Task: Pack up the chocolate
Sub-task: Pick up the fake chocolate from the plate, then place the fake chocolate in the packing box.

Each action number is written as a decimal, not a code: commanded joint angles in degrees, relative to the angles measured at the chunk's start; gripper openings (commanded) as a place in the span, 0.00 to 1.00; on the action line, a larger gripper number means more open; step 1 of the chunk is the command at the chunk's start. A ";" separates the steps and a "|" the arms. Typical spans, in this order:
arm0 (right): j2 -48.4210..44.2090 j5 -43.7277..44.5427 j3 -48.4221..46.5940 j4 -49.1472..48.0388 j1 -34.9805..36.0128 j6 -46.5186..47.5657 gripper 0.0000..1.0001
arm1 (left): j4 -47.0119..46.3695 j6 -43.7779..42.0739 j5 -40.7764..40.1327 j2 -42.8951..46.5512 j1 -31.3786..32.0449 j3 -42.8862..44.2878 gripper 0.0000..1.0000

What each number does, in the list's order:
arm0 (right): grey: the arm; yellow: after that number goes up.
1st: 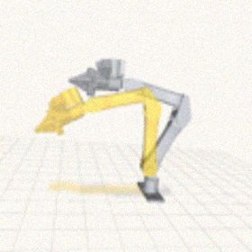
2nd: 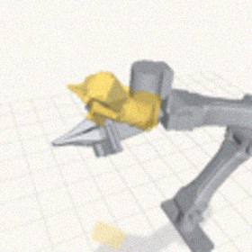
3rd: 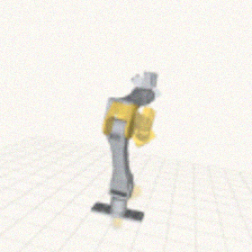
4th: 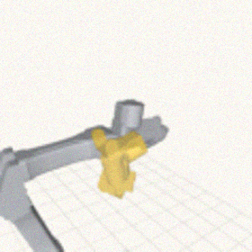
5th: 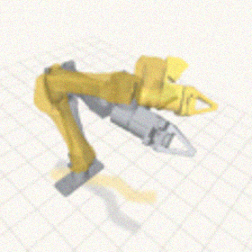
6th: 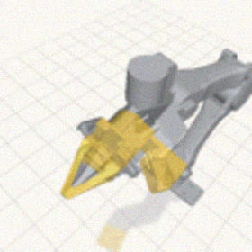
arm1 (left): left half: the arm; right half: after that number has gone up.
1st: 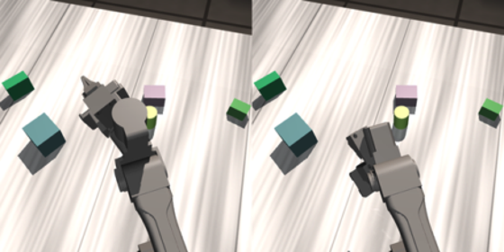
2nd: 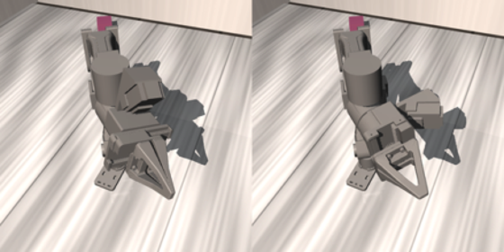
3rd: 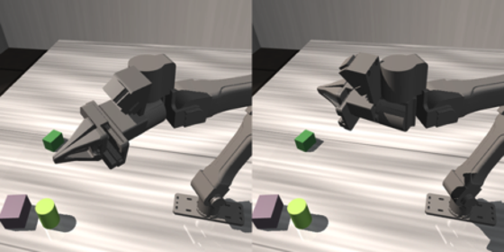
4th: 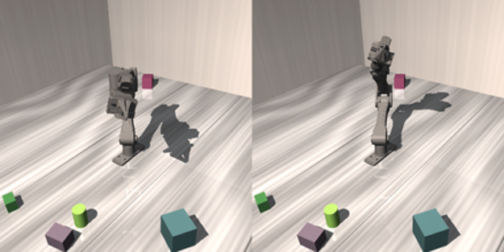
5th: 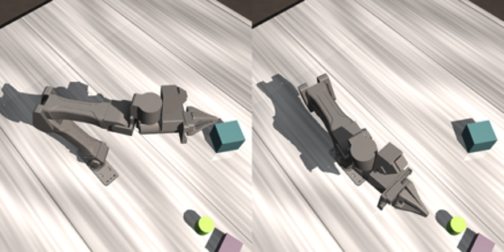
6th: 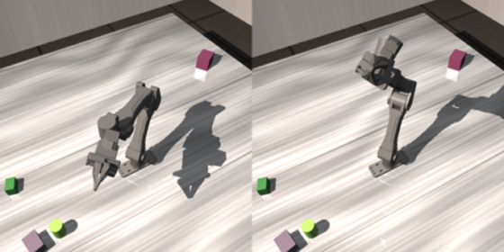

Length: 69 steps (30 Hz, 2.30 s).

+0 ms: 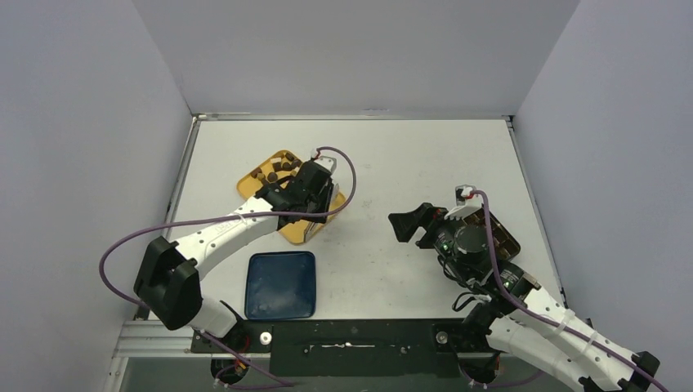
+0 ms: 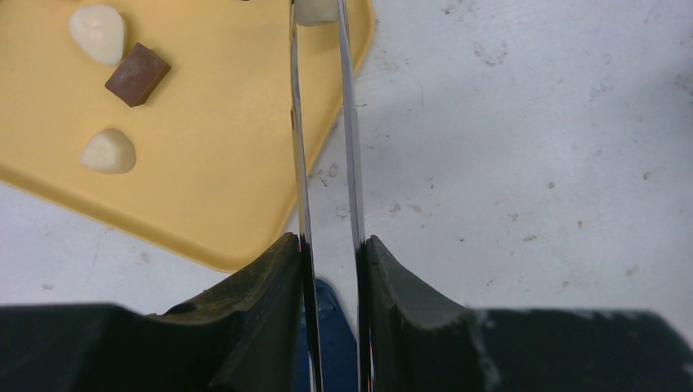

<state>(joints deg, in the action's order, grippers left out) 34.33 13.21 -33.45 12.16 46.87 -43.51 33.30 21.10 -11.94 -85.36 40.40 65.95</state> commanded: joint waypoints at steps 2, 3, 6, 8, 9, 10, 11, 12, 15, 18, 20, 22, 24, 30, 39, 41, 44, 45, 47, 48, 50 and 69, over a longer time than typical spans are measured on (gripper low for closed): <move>-1.90 2.68 -6.87 2.13 -0.03 2.87 1.00 | -3.60 2.28 1.01 5.02 3.43 2.84 0.25; -2.27 2.74 -7.77 2.57 -0.03 3.23 1.00 | -3.98 2.73 1.12 5.15 4.29 3.14 0.25; -3.52 2.86 -10.31 3.93 -0.03 3.80 1.00 | -4.98 3.92 1.21 5.03 7.73 4.36 0.25; -4.31 3.21 -12.40 4.99 0.00 4.31 1.00 | -6.20 4.87 1.63 5.03 9.58 4.93 0.24; -4.78 3.48 -13.09 5.45 -0.02 4.53 1.00 | -7.17 5.25 2.04 5.03 10.39 5.04 0.24; -5.20 3.83 -13.73 5.76 0.04 4.71 1.00 | -8.79 5.73 2.61 5.03 11.09 5.09 0.24; -5.63 4.10 -14.31 6.17 0.03 4.98 1.00 | -9.62 6.25 3.15 5.03 11.68 5.03 0.24; -5.99 4.45 -14.81 6.39 -0.02 5.23 1.00 | -10.71 6.71 3.95 4.79 12.16 5.05 0.24; -6.66 5.13 -16.30 7.48 -0.03 5.68 1.00 | -12.27 7.65 5.67 2.95 13.57 6.81 0.24; -6.93 5.37 -17.79 8.50 -0.03 6.04 1.00 | -13.75 8.07 5.88 0.60 16.17 8.68 0.24; -7.27 5.75 -18.71 9.14 -0.05 6.38 1.00 | -15.06 8.44 5.95 -0.56 18.48 9.61 0.24; -7.67 6.16 -19.61 9.78 -0.03 6.69 1.00 | -16.55 8.94 6.02 -1.87 20.35 10.44 0.24; -8.14 6.62 -20.64 10.60 -0.01 7.04 1.00 | -17.59 9.21 6.14 -3.44 22.13 11.36 0.24; -9.58 7.96 -24.00 13.66 -0.06 7.82 1.00 | -20.37 9.34 7.01 -9.02 27.11 14.49 0.24; -9.66 14.28 -30.29 19.79 -0.11 9.62 1.00 | -22.68 7.75 8.85 -14.82 32.63 19.82 0.24; -9.74 16.20 -31.88 21.41 -0.09 10.03 1.00 | -23.63 7.64 9.25 -15.51 33.87 20.11 0.24; -10.64 17.86 -32.88 22.64 -0.04 10.06 1.00 | -24.00 7.54 9.89 -17.67 35.07 21.31 0.24; -11.06 18.12 -32.94 22.83 -0.09 9.95 1.00 | -23.99 7.45 10.08 -18.47 35.42 21.77 0.24; -11.61 18.40 -32.70 23.07 -0.04 9.68 1.00 | -23.50 7.30 10.39 -20.05 36.14 22.86 0.24; -11.77 18.38 -32.53 23.27 -0.04 9.63 1.00 | -23.10 7.16 10.42 -20.79 36.55 23.43 0.24; -12.06 18.24 -32.13 23.57 -0.11 9.28 1.00 | -22.32 6.72 10.09 -22.09 37.36 24.55 0.24; -12.09 17.14 -30.57 23.72 -0.11 8.00 1.00 | -18.03 5.77 4.43 -24.11 39.49 25.54 0.24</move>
<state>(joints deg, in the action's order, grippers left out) 22.44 30.28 -64.62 37.01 46.85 -35.20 15.73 27.79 -5.15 -110.19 79.53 88.88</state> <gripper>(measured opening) 0.999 0.280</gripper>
